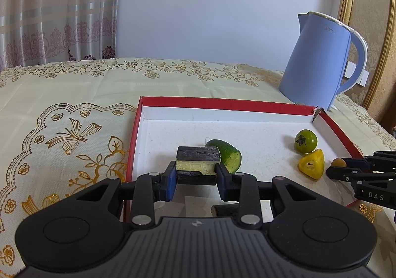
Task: Organize fruits
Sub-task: 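Lower the brown fruit into the tray beside the yellow pepper and open the right gripper, then open the left gripper to release the eggplant slice in the tray, then withdraw both grippers from the tray, then move both grippers toward the produce on the table, then close the right gripper on a brown round fruit while the left grasps the cucumber piece, then carry the brown fruit and cucumber piece over the tray with both grippers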
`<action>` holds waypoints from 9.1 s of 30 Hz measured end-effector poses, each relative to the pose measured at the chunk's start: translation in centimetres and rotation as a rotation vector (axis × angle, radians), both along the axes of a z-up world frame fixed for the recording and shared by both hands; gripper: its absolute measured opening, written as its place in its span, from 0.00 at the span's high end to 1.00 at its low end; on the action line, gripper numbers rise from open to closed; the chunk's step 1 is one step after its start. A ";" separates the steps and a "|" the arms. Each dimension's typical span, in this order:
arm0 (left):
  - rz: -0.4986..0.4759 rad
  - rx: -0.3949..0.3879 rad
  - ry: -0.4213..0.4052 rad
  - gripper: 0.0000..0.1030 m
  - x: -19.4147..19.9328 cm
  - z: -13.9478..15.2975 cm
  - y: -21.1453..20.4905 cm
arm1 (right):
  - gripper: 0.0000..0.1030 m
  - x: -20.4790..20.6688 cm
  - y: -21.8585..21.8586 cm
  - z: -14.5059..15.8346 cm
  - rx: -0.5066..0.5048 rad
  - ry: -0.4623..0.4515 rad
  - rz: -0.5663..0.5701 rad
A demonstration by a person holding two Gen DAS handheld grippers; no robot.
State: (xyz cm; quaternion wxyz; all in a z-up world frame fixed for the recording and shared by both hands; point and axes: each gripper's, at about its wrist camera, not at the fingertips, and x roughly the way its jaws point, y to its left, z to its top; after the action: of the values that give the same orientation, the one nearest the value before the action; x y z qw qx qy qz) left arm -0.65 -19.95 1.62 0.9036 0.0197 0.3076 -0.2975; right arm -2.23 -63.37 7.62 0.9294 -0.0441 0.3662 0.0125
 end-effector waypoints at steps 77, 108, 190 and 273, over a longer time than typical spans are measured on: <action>0.049 0.128 -0.096 0.70 -1.5 -0.6 -1.7 | 0.42 0.0 3.1 0.8 0.020 -0.112 0.036; 0.024 0.180 -0.200 0.14 -5.3 1.0 -6.0 | 0.05 -5.5 -3.9 0.7 0.562 -0.374 -0.107; -0.140 0.235 -0.155 0.32 -11.5 -0.3 0.1 | 0.75 -13.1 2.5 1.9 0.184 -0.082 0.092; -0.123 0.246 -0.214 0.57 -8.7 2.3 -9.8 | 0.22 -3.6 -2.7 0.8 0.171 -0.246 -0.033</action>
State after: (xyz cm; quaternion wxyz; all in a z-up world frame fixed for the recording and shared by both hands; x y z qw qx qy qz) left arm -9.31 -29.78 3.88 0.9021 0.1803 0.2420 -0.3085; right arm -5.80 -66.08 8.41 0.9677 0.0399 0.2479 0.0227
